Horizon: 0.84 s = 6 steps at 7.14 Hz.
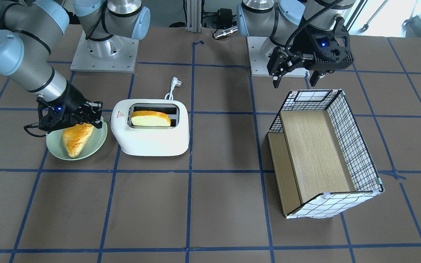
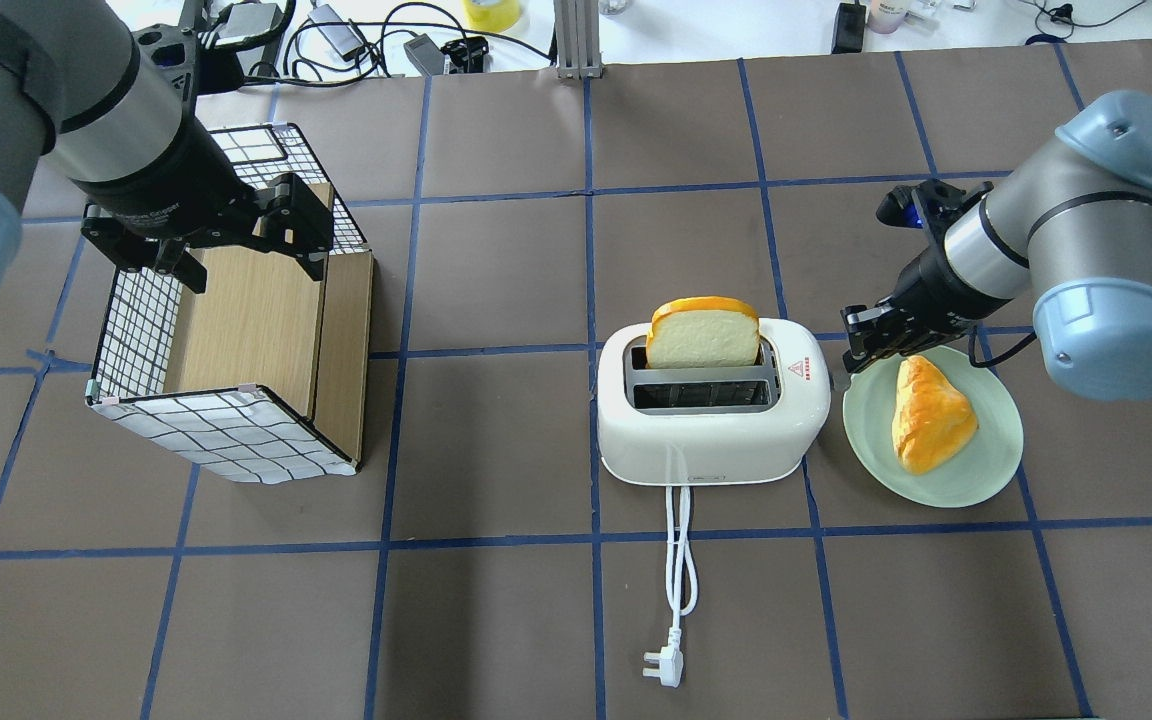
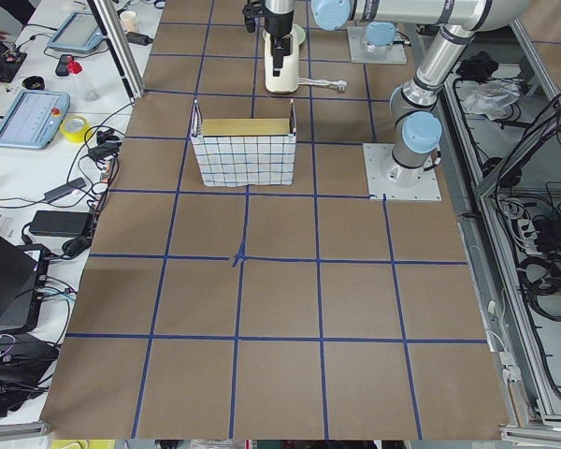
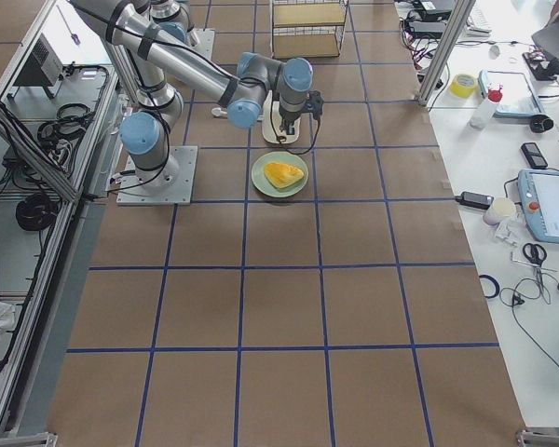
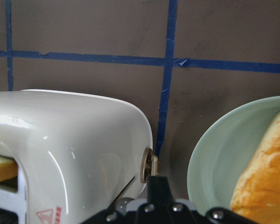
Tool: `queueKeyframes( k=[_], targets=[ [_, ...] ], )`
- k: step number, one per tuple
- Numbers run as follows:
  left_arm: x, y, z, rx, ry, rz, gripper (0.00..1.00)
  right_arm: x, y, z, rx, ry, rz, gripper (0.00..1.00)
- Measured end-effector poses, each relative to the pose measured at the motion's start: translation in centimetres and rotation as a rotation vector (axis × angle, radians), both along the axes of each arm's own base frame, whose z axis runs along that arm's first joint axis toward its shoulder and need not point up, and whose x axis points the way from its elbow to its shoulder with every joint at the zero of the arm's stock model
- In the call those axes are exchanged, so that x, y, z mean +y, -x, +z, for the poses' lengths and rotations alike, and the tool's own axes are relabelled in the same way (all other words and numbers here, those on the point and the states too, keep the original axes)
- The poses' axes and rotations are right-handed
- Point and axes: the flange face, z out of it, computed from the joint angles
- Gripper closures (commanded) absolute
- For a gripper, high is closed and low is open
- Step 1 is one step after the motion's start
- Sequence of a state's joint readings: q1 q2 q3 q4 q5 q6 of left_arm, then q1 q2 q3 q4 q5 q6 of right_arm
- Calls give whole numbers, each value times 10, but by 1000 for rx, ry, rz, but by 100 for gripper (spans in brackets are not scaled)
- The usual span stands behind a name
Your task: Press toaster with right arm
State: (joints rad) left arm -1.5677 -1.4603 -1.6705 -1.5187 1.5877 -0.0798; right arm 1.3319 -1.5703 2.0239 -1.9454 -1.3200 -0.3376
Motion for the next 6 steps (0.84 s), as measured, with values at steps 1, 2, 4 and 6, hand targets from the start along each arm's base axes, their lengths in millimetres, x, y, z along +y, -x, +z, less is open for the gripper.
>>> queueKeyframes(
  k=[1, 2, 4, 6],
  targets=[
    [0, 0, 0, 0, 0, 0, 0, -1, 3, 25, 38, 24, 1, 100],
    [0, 0, 0, 0, 0, 0, 0, -3, 6, 53, 67, 33, 0, 100],
    [0, 0, 0, 0, 0, 0, 0, -11, 12, 128, 134, 24, -16, 100],
    [0, 0, 0, 0, 0, 0, 0, -11, -2, 199, 192, 9, -80, 100]
  ],
)
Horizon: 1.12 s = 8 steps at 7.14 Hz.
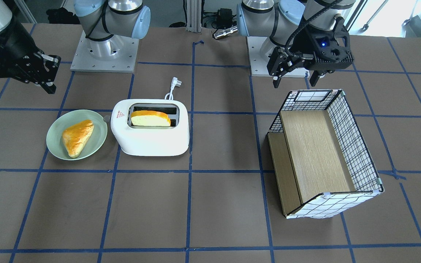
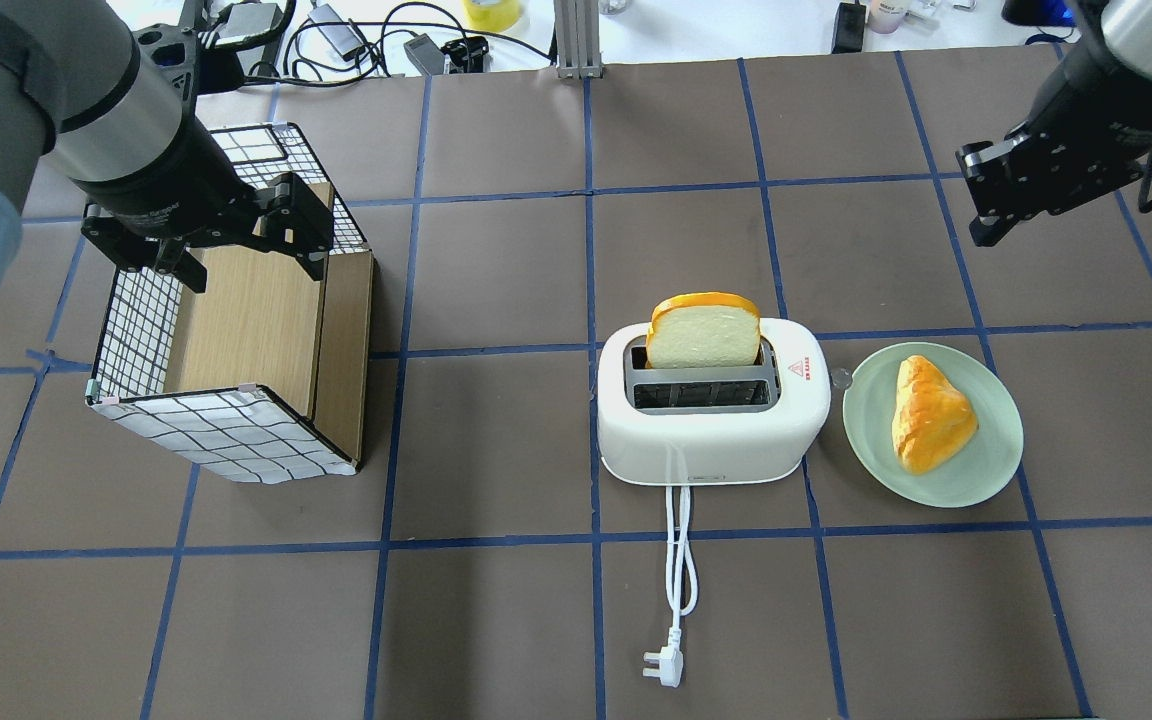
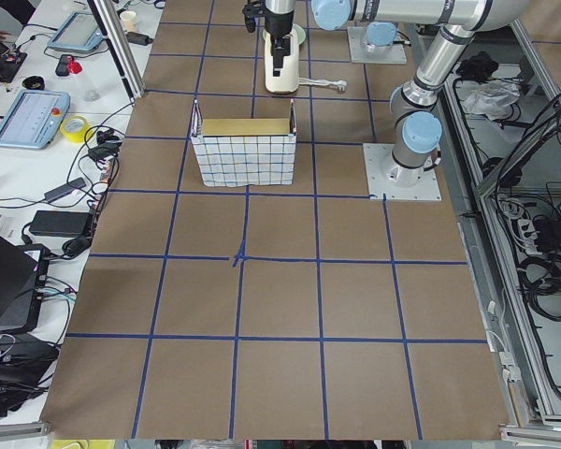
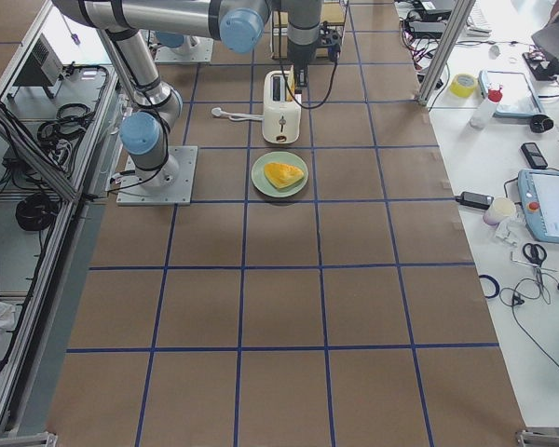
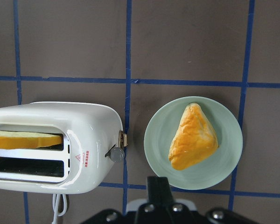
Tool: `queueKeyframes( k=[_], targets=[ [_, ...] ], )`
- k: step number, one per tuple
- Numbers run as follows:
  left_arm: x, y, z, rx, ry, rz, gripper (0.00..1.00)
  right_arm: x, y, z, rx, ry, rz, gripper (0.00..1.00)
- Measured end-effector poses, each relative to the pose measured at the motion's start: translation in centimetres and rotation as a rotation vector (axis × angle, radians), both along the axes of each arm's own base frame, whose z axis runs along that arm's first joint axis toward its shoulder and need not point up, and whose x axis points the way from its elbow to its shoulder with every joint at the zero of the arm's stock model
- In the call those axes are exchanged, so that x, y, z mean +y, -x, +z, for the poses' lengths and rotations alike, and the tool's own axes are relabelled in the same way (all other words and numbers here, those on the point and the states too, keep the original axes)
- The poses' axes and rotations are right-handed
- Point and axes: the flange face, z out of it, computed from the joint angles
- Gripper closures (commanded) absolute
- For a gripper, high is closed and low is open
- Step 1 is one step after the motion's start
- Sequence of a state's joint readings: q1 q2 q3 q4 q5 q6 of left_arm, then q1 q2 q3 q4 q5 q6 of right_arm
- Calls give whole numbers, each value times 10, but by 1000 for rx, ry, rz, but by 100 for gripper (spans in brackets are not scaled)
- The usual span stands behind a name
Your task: Press toaster with right arm
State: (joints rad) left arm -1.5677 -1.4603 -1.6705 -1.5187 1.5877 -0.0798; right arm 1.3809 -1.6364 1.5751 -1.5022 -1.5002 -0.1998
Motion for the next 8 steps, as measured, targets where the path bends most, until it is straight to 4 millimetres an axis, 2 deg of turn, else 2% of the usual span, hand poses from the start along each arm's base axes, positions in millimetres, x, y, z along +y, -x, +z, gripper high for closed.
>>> queueKeyframes(
  k=[1, 2, 3, 4, 8],
  targets=[
    [0, 0, 0, 0, 0, 0, 0, 3, -26, 17, 35, 4, -43, 59],
    [0, 0, 0, 0, 0, 0, 0, 6, -57, 24, 66, 15, -72, 29],
    [0, 0, 0, 0, 0, 0, 0, 5, -78, 26, 78, 51, -75, 9],
    [0, 0, 0, 0, 0, 0, 0, 1, -88, 26, 81, 102, -70, 0],
    [0, 0, 0, 0, 0, 0, 0, -7, -90, 26, 118, 165, -67, 0]
  ],
)
